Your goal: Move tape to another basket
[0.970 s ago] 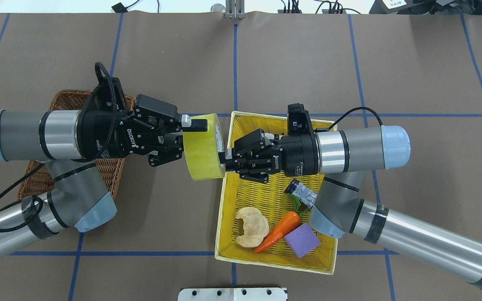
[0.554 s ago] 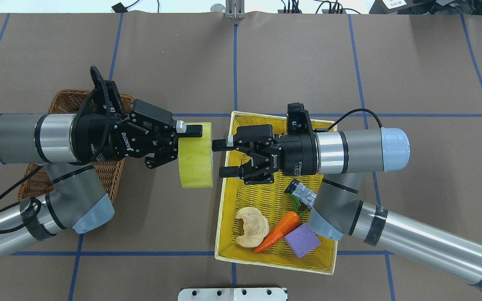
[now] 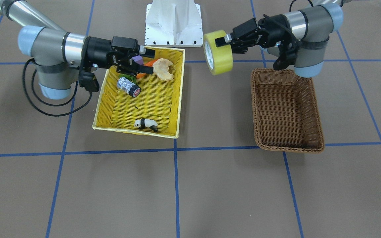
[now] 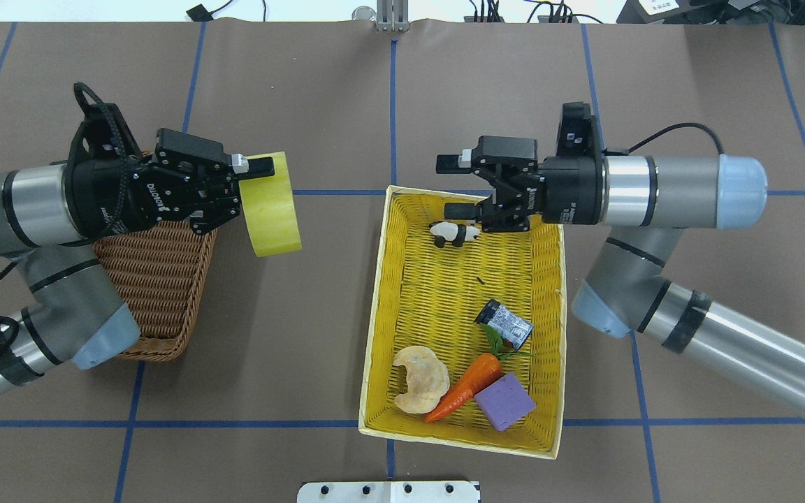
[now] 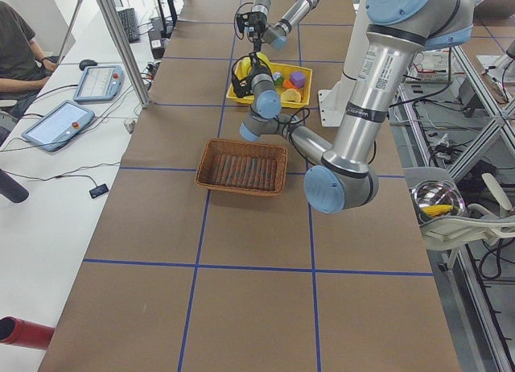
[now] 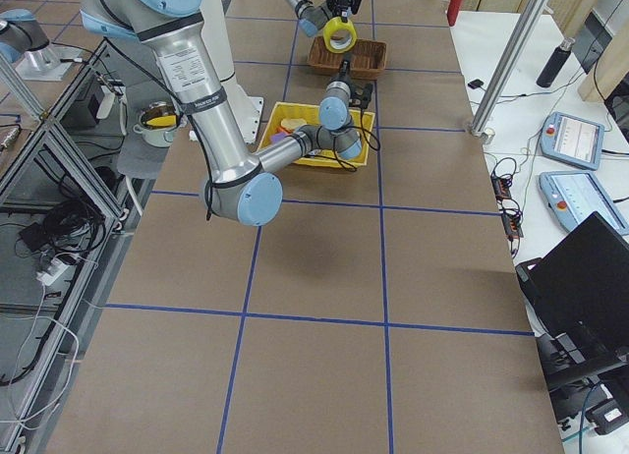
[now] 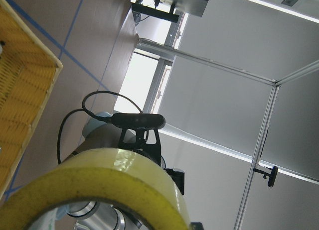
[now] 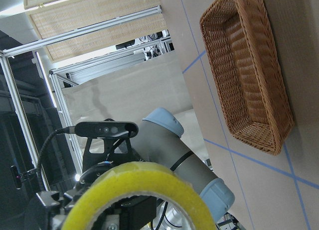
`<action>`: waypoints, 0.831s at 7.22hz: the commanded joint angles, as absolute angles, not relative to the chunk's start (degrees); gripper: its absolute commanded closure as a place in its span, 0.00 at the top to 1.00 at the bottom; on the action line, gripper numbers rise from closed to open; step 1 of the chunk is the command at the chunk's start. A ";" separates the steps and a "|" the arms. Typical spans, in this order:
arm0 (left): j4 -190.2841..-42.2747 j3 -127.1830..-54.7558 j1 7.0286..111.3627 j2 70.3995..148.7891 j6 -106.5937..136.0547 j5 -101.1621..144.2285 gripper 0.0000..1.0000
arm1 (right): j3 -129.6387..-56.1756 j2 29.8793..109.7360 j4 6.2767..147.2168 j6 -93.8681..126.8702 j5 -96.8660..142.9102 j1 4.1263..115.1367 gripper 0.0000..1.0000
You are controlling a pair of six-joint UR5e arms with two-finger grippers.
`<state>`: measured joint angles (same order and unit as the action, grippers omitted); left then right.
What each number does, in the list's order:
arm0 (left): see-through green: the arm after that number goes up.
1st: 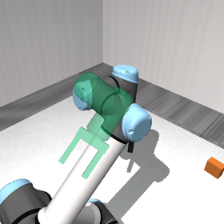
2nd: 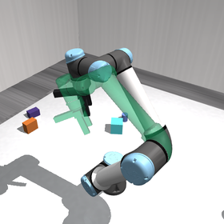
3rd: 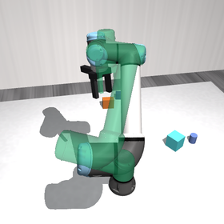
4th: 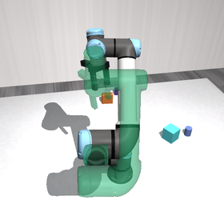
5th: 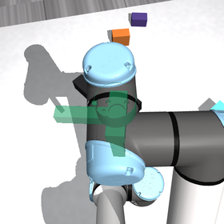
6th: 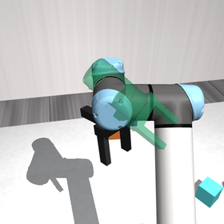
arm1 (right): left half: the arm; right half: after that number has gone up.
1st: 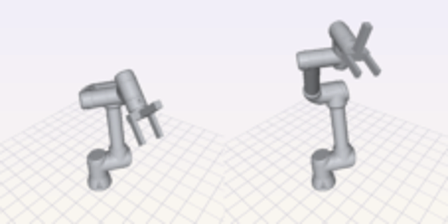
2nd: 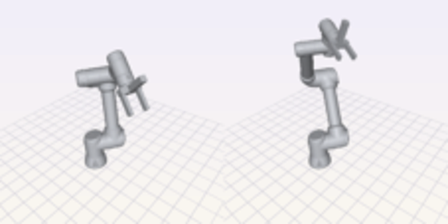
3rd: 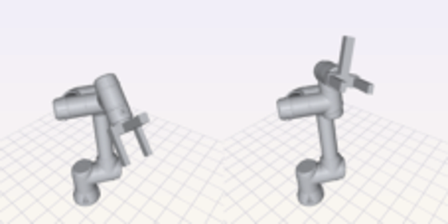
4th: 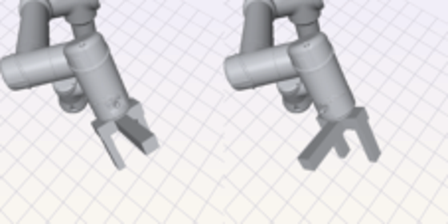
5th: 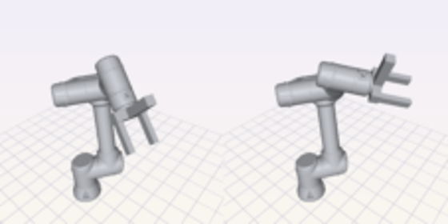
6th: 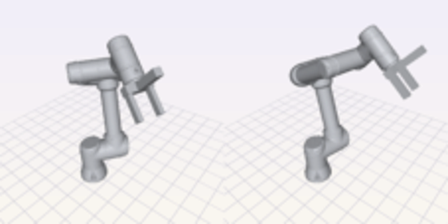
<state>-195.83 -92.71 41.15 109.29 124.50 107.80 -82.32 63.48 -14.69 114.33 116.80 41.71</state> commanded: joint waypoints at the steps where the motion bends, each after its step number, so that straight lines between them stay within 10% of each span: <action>1: -187.62 -91.58 45.50 105.66 111.07 112.55 0.00 | -82.35 71.68 -7.59 91.33 121.98 49.01 0.99; 6: -155.64 -93.06 60.11 102.14 77.79 129.20 0.00 | -82.35 83.85 19.43 42.98 136.17 68.77 0.99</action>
